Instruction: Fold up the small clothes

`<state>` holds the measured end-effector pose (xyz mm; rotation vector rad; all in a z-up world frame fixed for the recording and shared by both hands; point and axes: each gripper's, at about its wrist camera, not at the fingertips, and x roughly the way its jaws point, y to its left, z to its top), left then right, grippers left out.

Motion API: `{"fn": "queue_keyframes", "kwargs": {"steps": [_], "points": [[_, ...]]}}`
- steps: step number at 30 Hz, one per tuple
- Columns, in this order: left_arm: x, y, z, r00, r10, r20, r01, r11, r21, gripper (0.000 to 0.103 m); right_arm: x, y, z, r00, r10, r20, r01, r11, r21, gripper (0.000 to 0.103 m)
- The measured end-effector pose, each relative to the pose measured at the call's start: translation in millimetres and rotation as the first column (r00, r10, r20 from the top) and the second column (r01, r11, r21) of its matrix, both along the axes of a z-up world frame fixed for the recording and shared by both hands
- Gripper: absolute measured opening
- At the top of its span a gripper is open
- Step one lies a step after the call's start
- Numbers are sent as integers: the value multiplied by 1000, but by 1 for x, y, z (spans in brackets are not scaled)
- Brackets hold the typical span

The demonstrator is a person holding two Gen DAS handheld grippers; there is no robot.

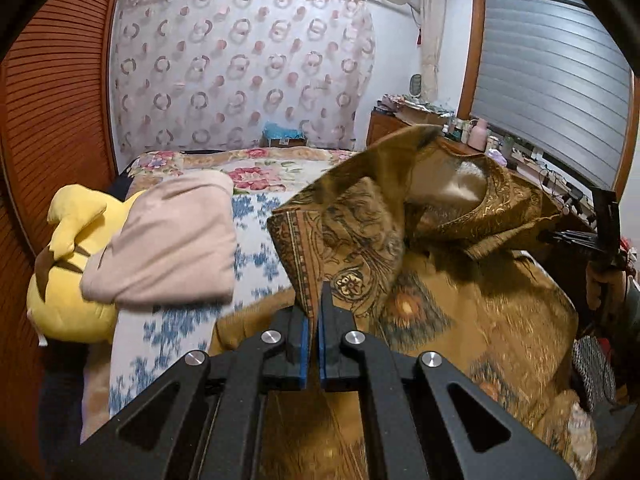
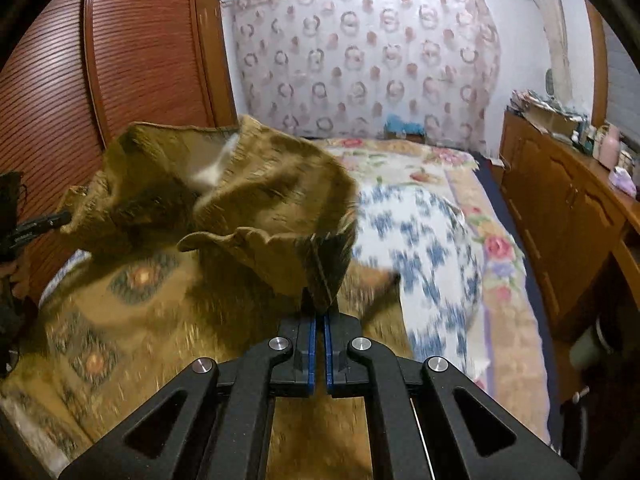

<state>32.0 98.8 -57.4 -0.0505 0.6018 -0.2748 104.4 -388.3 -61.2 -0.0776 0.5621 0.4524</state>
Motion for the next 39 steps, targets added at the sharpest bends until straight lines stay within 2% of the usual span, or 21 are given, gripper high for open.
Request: {"fn": "queue_keyframes", "kwargs": {"steps": [5, 11, 16, 18, 21, 24, 25, 27, 28, 30, 31, 33, 39], "points": [[-19, 7, -6, 999, 34, -4, -34, 999, 5, 4, -27, -23, -18, 999, -12, -31, 13, 1000, 9, 3], [-49, 14, -11, 998, 58, -17, -58, 998, -8, 4, -69, -37, -16, 999, -28, -47, 29, 999, 13, 3], [-66, 23, -17, 998, 64, -29, -65, 998, -26, 4, -81, -42, -12, 997, -31, -77, 32, 999, 11, 3], [-66, 27, -19, 997, 68, -42, -70, 997, -30, 7, -84, -45, -12, 995, -33, -94, 33, 999, -4, 3], [-66, 31, -19, 996, 80, -43, -80, 997, -17, 21, -81, -40, -4, 995, -66, -74, 63, 997, -45, 3], [-68, 34, -5, 996, 87, -7, -87, 996, 14, 32, -80, -42, 13, 997, -72, -35, 71, 997, -37, 10], [-70, 36, 0, 996, 88, 8, -88, 996, 11, 41, -83, -42, 16, 997, -79, -21, 78, 996, -43, 10], [-70, 41, 7, 996, 89, 25, -90, 996, 9, 47, -82, -44, 28, 996, -94, 7, 94, 994, -52, 13], [-69, 43, 9, 996, 90, 29, -90, 996, 15, 52, -83, -44, 31, 995, -99, 17, 99, 993, -55, 17], [-64, 44, 11, 995, 94, 31, -95, 995, 29, 60, -83, -46, 39, 992, -115, 43, 117, 991, -64, 35], [-60, 44, 11, 995, 95, 28, -96, 995, 35, 64, -85, -46, 42, 991, -120, 53, 123, 990, -65, 38], [-53, 43, 10, 996, 89, 19, -89, 995, 41, 68, -85, -47, 44, 990, -124, 63, 128, 990, -58, 48], [-25, 30, 3, 995, 98, 1, -98, 992, 75, 70, -74, -35, 31, 993, -108, 53, 112, 991, -79, 54]]}}
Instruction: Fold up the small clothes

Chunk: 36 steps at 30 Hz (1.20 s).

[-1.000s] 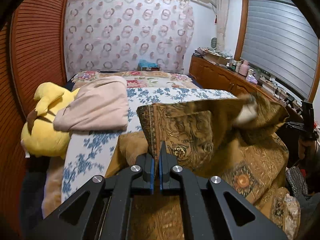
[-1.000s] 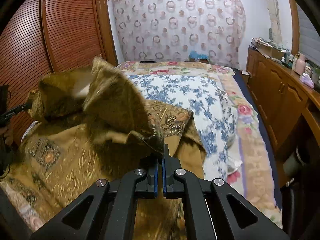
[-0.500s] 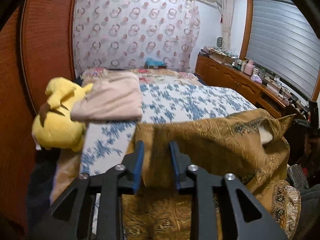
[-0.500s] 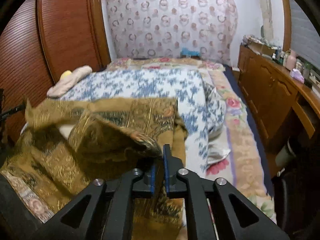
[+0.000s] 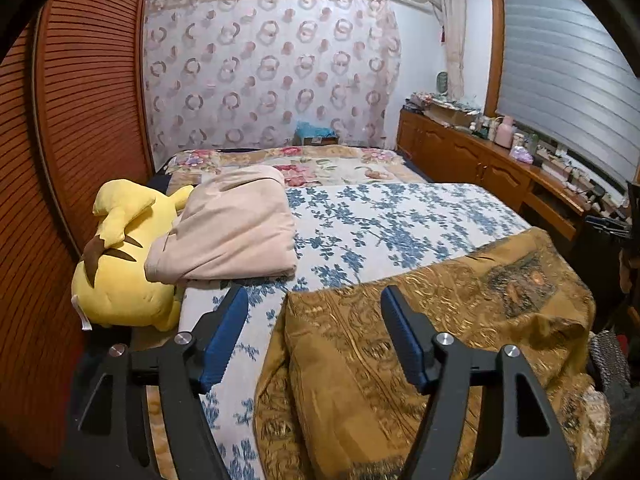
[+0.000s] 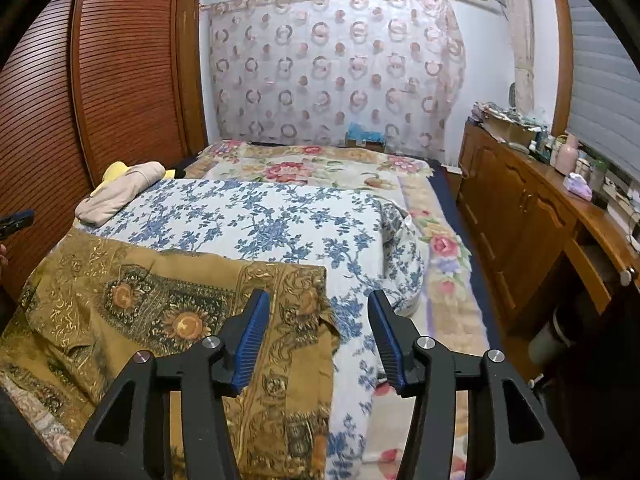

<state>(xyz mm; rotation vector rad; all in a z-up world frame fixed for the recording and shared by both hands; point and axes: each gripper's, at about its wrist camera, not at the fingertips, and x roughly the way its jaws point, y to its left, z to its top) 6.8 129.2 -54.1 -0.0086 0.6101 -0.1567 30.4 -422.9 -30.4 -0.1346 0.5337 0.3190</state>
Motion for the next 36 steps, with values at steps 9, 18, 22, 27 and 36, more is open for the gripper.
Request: {"fn": "queue_keyframes", "kwargs": {"steps": [9, 18, 22, 27, 36], "points": [[40, -10, -15, 998, -14, -69, 16, 999, 29, 70, 45, 19, -20, 994, 27, -102, -30, 999, -32, 58], [68, -9, -54, 982, 1, -190, 8, 999, 48, 70, 74, 17, -37, 980, -2, -200, -5, 999, -35, 69], [75, -5, -71, 971, 9, -238, 2, 999, 46, 70, 82, 11, -44, 971, -23, -236, 12, 999, -47, 70], [79, -3, -81, 962, 9, -273, 0, 999, 33, 70, 89, 12, -48, 963, -26, -269, 12, 998, -54, 71], [80, -4, -88, 964, 11, -267, 1, 999, 45, 73, 94, 15, -53, 957, -22, -289, 4, 998, -64, 71]]}}
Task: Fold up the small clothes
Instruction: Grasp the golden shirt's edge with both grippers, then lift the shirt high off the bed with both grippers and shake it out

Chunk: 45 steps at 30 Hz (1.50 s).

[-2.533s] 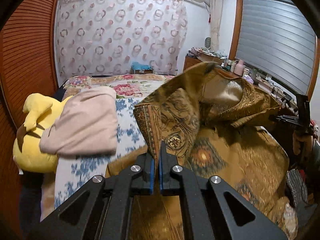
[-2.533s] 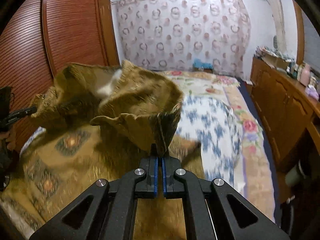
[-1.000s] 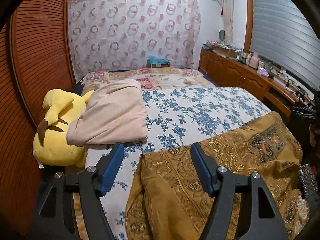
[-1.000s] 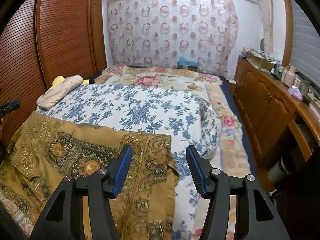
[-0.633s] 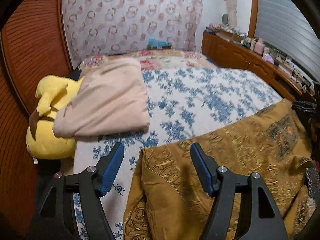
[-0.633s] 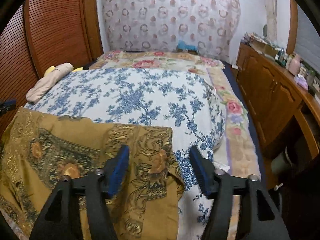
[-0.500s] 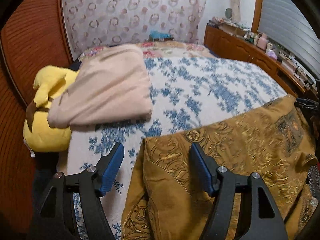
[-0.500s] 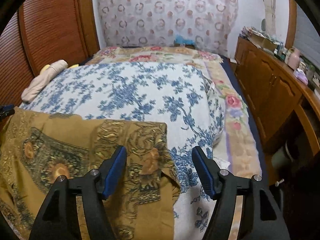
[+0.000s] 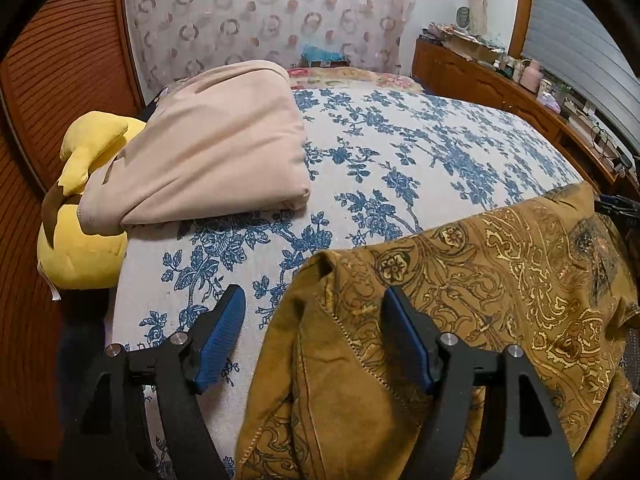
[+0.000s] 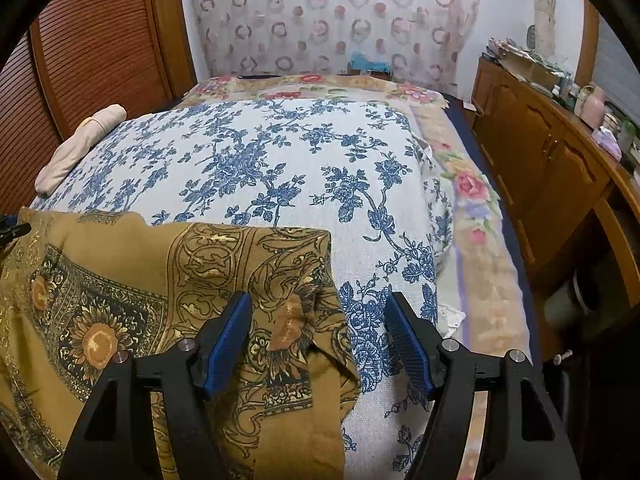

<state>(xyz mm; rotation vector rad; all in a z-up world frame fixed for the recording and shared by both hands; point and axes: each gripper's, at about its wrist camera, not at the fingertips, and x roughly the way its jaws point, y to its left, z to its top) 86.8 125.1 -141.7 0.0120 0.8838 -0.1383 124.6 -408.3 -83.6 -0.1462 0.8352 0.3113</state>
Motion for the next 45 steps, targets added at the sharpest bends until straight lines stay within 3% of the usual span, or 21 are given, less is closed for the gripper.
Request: {"fn": "queue_keyframes", "kwargs": {"steps": [7, 9, 12, 13, 15, 16, 17, 20, 24, 29, 35, 41, 45], "points": [[0, 0, 0, 1000, -4, 0, 4, 1000, -3, 73, 5, 5, -6, 1000, 25, -3, -25, 1000, -5, 71], [0, 0, 1, 1000, -15, 0, 15, 1000, -3, 70, 3, 11, -6, 997, 77, -4, -78, 997, -8, 60], [-1, -3, 3, 999, -44, 2, 44, 999, -9, 58, 0, 18, -6, 993, 117, -10, -118, 993, -28, 46], [-2, -4, 4, 998, -56, 0, 56, 998, -13, 51, -1, 18, -5, 992, 128, -15, -129, 991, -25, 43], [-3, -6, 6, 998, -70, -5, 70, 997, -21, 37, -2, 18, -5, 989, 144, -17, -144, 989, -23, 22], [-3, -7, 7, 997, -77, -11, 77, 997, -33, 24, -3, 18, -5, 988, 153, -21, -154, 988, -12, 18], [-5, -7, 8, 996, -82, -16, 82, 996, -44, 17, -4, 16, -5, 988, 156, -22, -156, 988, -3, 12], [-17, -11, 26, 995, -93, 39, 95, 994, -54, 12, -12, 11, 1, 987, 159, -4, -158, 986, 44, 8], [-41, -15, 77, 979, -111, 170, 129, 987, -98, 12, -35, -1, 33, 986, 155, 69, -163, 976, 144, 7], [-58, -21, 154, 931, -155, 331, 205, 971, -121, 11, -73, 4, 112, 949, 187, 255, -232, 959, 164, 7], [-75, -13, 240, 857, -133, 498, 220, 968, -120, 11, -114, 4, 215, 857, 205, 474, -303, 942, 142, 7], [-95, 7, 309, 777, -78, 624, 178, 979, -99, 11, -132, 2, 290, 780, 199, 593, -298, 952, 73, 7], [-108, 17, 339, 730, -59, 680, 145, 987, -70, 11, -137, 1, 320, 757, 177, 629, -272, 960, 58, 7]]}}
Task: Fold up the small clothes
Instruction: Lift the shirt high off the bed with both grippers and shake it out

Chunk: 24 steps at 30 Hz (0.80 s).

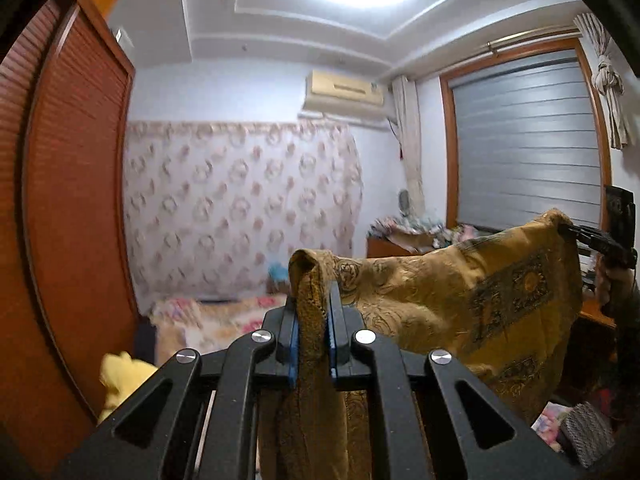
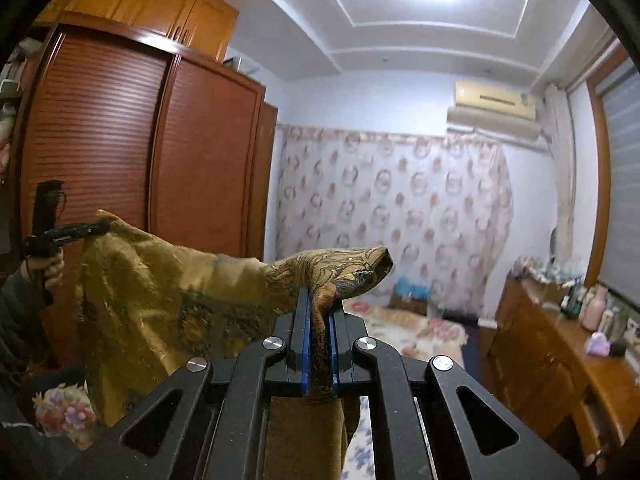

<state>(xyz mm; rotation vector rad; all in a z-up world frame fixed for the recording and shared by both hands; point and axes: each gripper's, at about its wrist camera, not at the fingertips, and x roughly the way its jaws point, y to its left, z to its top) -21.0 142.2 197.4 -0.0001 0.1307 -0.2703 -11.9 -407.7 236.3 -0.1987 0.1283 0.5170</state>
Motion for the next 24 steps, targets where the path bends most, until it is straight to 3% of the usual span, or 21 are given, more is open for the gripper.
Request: {"fn": "queue_keyframes", "kwargs": {"steps": [6, 12, 16, 24], "points": [[-8, 20, 15, 997, 33, 64, -32, 999, -18, 11, -10, 8, 11, 999, -31, 39, 32, 999, -28, 7], [36, 25, -2, 999, 51, 4, -51, 999, 6, 11, 2, 22, -15, 998, -54, 11, 54, 997, -49, 7], [86, 15, -29, 995, 76, -65, -73, 996, 47, 11, 40, 30, -26, 995, -90, -50, 85, 992, -92, 7], [212, 4, -105, 972, 133, -192, -111, 986, 120, 11, 165, 63, -94, 967, -185, -177, 148, 968, -200, 7]]}}
